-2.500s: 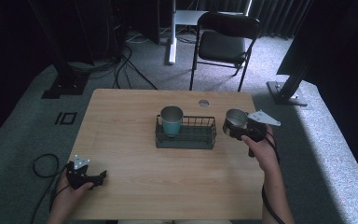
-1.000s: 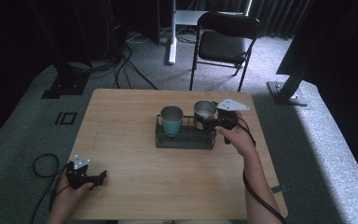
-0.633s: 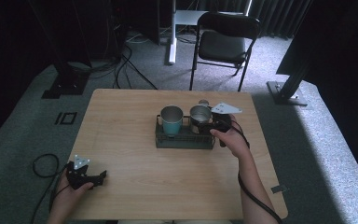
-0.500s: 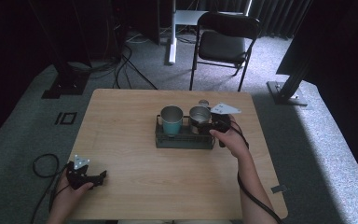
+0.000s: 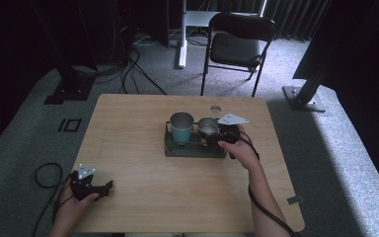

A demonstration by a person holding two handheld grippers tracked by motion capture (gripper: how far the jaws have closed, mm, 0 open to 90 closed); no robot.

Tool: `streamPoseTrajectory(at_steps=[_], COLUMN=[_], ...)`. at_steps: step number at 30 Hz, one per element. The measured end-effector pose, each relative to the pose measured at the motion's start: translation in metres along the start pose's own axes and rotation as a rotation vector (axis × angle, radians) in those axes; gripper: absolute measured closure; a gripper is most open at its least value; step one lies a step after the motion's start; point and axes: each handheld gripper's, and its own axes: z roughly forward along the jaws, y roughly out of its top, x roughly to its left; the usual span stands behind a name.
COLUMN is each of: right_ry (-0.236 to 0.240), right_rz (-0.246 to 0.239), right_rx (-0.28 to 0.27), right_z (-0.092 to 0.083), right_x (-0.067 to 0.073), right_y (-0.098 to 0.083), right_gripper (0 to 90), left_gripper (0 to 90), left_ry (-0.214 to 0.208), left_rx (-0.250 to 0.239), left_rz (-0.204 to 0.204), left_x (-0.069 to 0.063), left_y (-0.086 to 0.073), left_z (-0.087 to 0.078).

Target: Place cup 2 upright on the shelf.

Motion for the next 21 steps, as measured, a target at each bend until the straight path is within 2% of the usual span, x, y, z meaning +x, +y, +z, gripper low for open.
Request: streamPoseTrajectory(at_steps=[5,10,21], right_ry=[0.000,-0.008,-0.010], right_rz=[0.004,-0.018,-0.008], right_rx=[0.008,0.025,0.013], right_z=[0.003,0.006,0.005], right_x=[0.002,0.003,0.004], right_y=[-0.002,-0.008,-0.010], right_gripper=[13.5,13.5,12.9], left_gripper=[2.8,2.8,2.8], left_ry=[0.000,0.000,0.000], left_rx=[0.000,0.000,0.000], left_rz=[0.000,0.000,0.000], left_x=[0.000,0.000,0.000], left_y=[0.000,0.000,0.000], left_z=[0.000,0.000,0.000])
